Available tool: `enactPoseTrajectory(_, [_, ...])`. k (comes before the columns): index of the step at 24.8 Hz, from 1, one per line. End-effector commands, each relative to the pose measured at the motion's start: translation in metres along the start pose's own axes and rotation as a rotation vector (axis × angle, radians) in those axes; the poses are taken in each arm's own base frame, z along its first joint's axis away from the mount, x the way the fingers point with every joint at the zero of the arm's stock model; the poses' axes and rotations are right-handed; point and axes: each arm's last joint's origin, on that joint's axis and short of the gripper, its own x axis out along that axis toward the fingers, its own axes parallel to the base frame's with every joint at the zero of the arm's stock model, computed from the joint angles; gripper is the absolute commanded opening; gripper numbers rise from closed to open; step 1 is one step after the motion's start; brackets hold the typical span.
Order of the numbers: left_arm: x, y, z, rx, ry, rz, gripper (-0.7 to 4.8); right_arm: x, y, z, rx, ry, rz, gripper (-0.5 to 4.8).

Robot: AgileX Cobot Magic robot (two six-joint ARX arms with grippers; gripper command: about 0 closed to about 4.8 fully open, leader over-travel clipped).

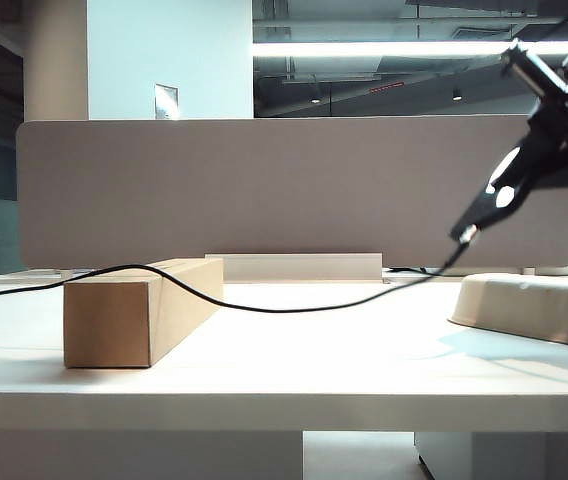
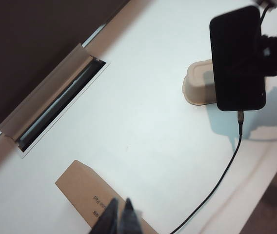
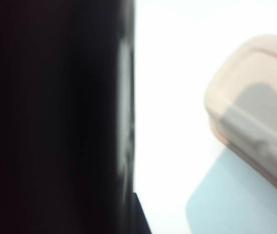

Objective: Pick up the charging cable and the phone, plug the charging cable into the charging port on the phone, and finally place them back on the table.

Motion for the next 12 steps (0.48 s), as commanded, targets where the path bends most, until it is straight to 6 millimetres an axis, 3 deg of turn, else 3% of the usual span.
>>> enactPoseTrajectory(1, [-0.01,0.002,-0.002,-0.01,-0.001,0.007,-0.06,0.005,-0.005,-0.001,0.003,-0.015,-0.046,-0.06])
enactPoseTrajectory(5, [-0.021,0.001,-0.005,-0.011,0.004,0.004,-0.06,0.016,-0.029,-0.009,0.073,0.047,-0.146,-0.06])
enactPoseTrajectory(12, [-0.028,0.001,-0.007,-0.011,-0.001,0.006,-0.06,0.026,-0.043,-0.019,0.152,0.112,-0.221,-0.05])
